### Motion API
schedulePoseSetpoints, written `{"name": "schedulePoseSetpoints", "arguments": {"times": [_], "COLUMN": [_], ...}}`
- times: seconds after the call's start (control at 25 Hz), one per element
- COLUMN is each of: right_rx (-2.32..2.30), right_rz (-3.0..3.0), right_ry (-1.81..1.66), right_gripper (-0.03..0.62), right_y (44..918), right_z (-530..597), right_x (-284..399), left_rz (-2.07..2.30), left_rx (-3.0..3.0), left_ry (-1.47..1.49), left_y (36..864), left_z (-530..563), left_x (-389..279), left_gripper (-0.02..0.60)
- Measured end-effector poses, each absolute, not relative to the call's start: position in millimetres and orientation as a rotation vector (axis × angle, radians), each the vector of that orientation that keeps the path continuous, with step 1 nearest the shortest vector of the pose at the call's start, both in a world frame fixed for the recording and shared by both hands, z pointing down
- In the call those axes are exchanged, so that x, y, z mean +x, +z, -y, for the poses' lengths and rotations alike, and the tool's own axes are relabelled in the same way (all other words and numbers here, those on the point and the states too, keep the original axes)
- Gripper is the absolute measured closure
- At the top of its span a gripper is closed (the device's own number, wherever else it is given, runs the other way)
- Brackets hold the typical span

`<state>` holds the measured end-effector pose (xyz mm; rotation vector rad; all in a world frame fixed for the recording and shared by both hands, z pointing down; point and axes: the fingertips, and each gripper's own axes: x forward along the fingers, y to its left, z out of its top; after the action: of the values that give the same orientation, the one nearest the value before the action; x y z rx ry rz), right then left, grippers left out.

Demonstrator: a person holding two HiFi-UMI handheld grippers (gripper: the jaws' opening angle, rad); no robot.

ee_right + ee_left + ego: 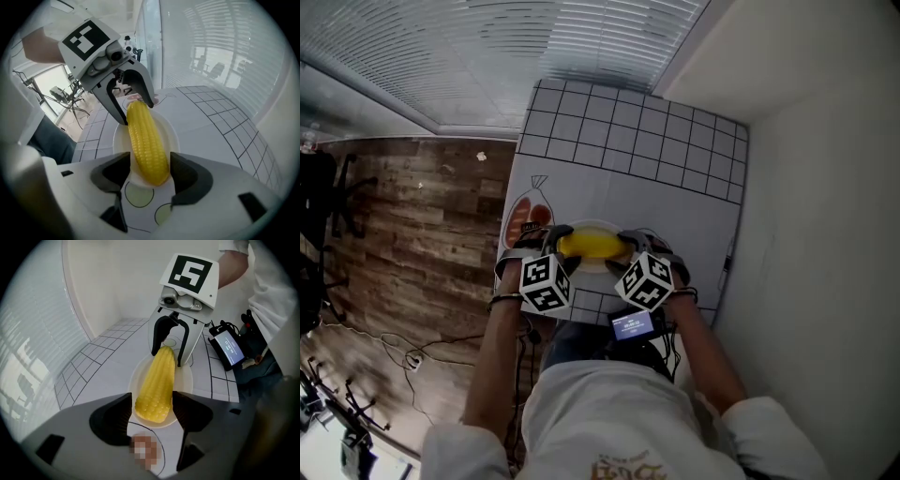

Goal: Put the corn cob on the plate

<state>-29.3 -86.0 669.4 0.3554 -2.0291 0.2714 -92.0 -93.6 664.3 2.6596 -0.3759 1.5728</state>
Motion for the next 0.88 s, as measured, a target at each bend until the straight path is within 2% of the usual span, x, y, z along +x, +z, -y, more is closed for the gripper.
{"name": "schedulePoseSetpoints", "arguments": {"times": [0.6,0.68,0.8,0.84,0.88], "right_rx": [0.468,0.52,0.614,0.647,0.676], "right_rz": [2.023,2.037,2.058,2.068,2.081], "right_ry": [0.258,0.208,0.134,0.12,0.116], "right_gripper": [0.319,0.416,0.522,0.552,0.577], "right_y": [648.6,638.9,622.4,616.5,610.7], "right_z": [85.1,88.5,93.9,95.3,96.1], "right_x": [-6.5,-4.2,-0.5,0.2,0.6], "left_rz": [0.598,0.639,0.738,0.781,0.827], "left_rx": [2.659,2.659,2.646,2.642,2.639], "left_ry": [1.373,1.32,1.224,1.199,1.173], "left_y": [629.7,621.8,607.7,602.6,597.4], "left_z": [95.8,96.8,100.4,101.6,102.5], "left_x": [-101.7,-103.6,-109.9,-113.4,-116.9], "left_gripper": [0.301,0.301,0.302,0.323,0.429]}}
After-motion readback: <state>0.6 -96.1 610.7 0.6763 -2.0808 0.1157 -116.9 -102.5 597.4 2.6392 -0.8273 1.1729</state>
